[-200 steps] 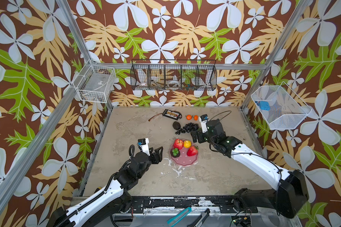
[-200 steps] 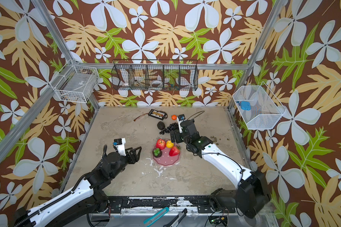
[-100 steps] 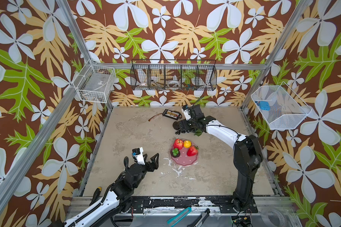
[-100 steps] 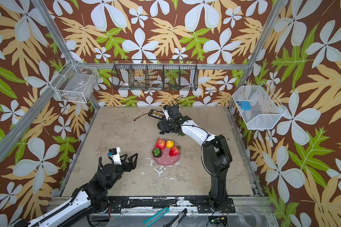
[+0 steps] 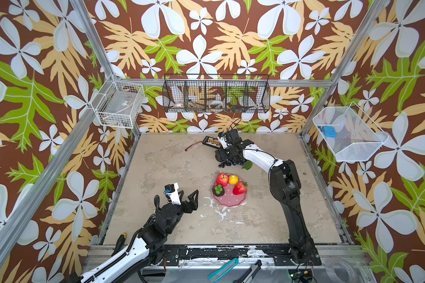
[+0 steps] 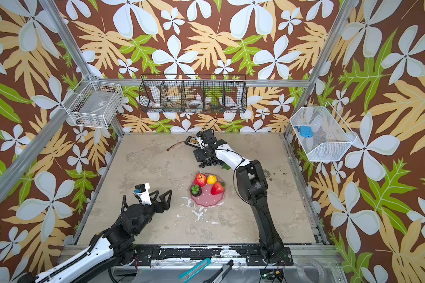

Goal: Arrange fruit in a fruit bowl
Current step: Pick up the fruit from the top-center of the table.

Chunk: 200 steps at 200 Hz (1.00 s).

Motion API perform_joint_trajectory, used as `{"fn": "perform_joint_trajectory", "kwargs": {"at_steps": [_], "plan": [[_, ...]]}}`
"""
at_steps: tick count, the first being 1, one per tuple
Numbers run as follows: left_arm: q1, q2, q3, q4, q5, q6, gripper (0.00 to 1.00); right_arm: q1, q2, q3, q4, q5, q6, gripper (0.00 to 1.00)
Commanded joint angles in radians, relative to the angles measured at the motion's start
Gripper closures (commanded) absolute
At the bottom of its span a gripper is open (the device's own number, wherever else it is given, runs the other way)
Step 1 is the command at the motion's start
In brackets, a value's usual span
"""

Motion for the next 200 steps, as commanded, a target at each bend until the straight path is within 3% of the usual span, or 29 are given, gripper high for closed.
{"fn": "perform_joint_trajectory", "kwargs": {"at_steps": [1, 200], "plan": [[0.001, 0.007, 0.010, 0.028, -0.004, 0.007, 0.10, 0.002, 0.029, 0.028, -0.036, -0.021, -0.006, 0.11], [0.001, 0.025, 0.015, 0.025, -0.023, 0.011, 0.08, 0.028, 0.153, 0.172, -0.057, 0.039, -0.024, 0.41]]}}
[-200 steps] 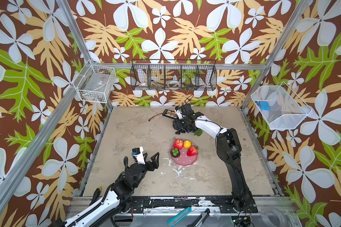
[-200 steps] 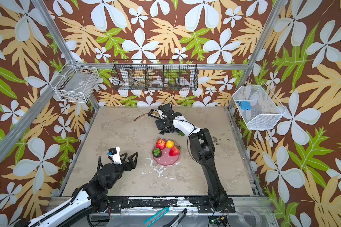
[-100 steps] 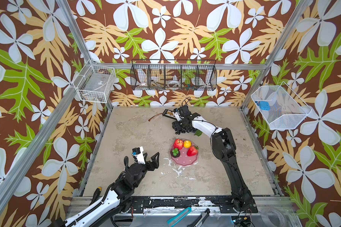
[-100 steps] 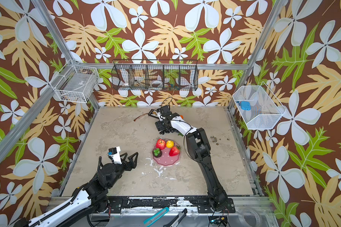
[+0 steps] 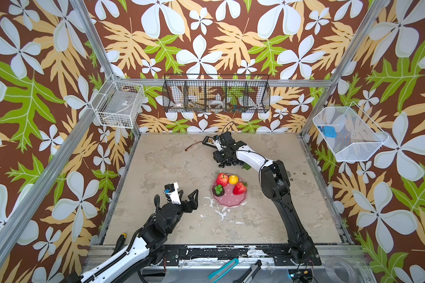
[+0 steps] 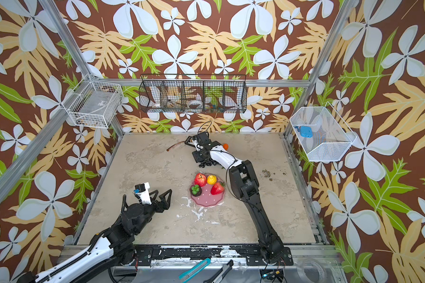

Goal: Arrange fruit in a fruit bowl
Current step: Pick up the fruit from the top-center of the table.

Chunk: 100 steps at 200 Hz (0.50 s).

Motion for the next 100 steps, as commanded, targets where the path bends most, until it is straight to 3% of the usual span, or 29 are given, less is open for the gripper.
{"fn": "perform_joint_trajectory", "kwargs": {"at_steps": [1, 100], "plan": [[0.001, 0.011, 0.008, 0.026, -0.008, 0.009, 0.09, 0.003, -0.002, 0.007, -0.015, 0.028, -0.016, 0.41], [0.001, 0.018, 0.010, 0.026, -0.014, 0.011, 0.08, 0.010, -0.081, -0.001, -0.025, 0.014, -0.026, 0.46]]}}
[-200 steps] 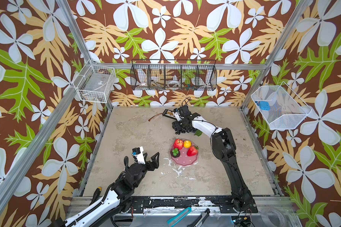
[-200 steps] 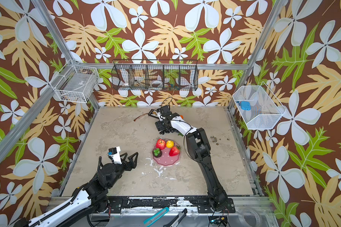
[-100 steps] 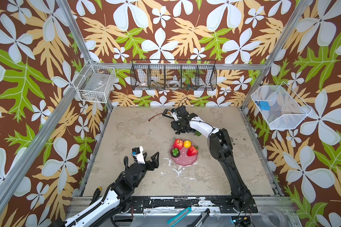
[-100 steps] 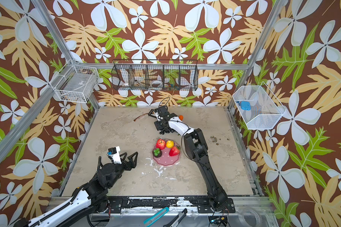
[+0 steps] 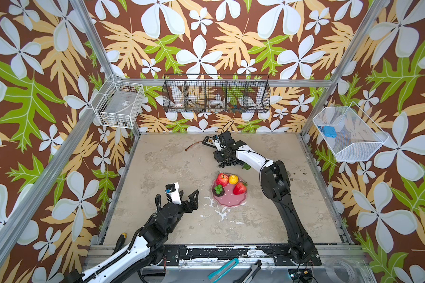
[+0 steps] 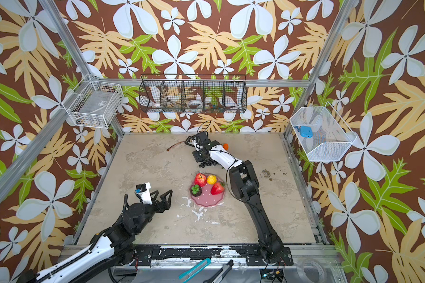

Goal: Arrange fruit in a fruit bowl
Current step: Pick up the fruit from the top-center of the table.

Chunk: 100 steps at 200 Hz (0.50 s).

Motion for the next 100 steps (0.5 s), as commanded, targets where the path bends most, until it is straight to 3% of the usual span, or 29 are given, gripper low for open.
{"fn": "perform_joint_trajectory", "kwargs": {"at_steps": [1, 33, 100], "plan": [[0.001, 0.002, 0.008, 0.027, -0.013, 0.011, 0.08, 0.002, -0.052, -0.002, 0.000, -0.009, -0.003, 0.46], [0.001, 0.011, 0.009, 0.028, -0.015, 0.013, 0.08, 0.003, -0.170, -0.111, 0.033, -0.044, 0.008, 0.46], [0.001, 0.022, 0.010, 0.034, -0.018, 0.016, 0.08, 0.011, -0.560, -0.587, 0.192, -0.072, 0.080, 0.47]]}}
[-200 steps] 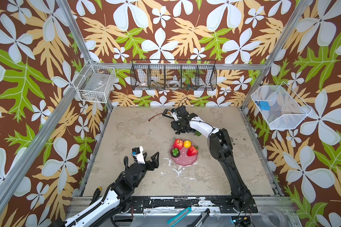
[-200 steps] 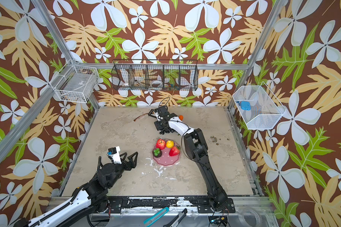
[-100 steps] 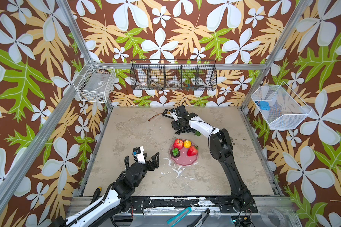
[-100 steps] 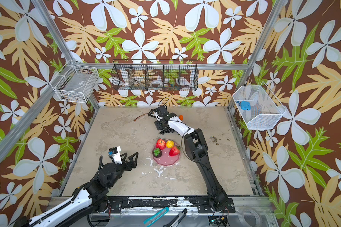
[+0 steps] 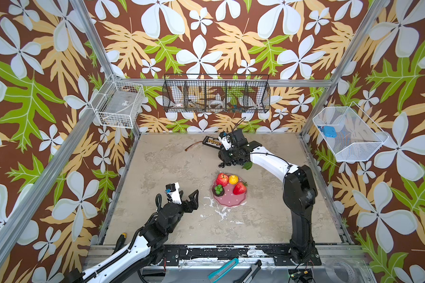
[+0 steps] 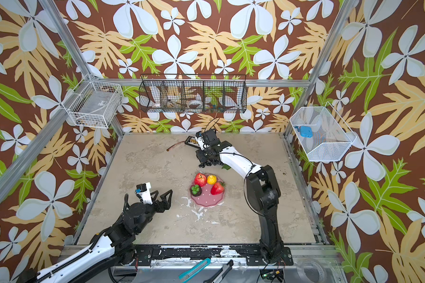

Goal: Arrange fruit in a fruit bowl
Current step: Pick up the fruit from the top-center of the table, then place the fruit in the fruit bowl.

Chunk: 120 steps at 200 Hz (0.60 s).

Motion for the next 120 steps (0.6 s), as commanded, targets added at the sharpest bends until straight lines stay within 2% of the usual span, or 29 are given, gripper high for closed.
{"fn": "perform_joint_trajectory", "kwargs": {"at_steps": [1, 67, 120], "plan": [[0.001, 0.006, 0.008, 0.029, -0.012, 0.012, 0.08, 0.003, -0.104, -0.117, 0.079, -0.006, 0.043, 0.47], [0.001, 0.026, 0.005, 0.043, -0.026, 0.018, 0.08, 0.061, -0.458, -0.499, 0.113, 0.022, 0.090, 0.45], [0.001, 0.042, 0.000, 0.053, -0.029, 0.017, 0.08, 0.121, -0.619, -0.723, 0.154, 0.037, 0.165, 0.45]]}}
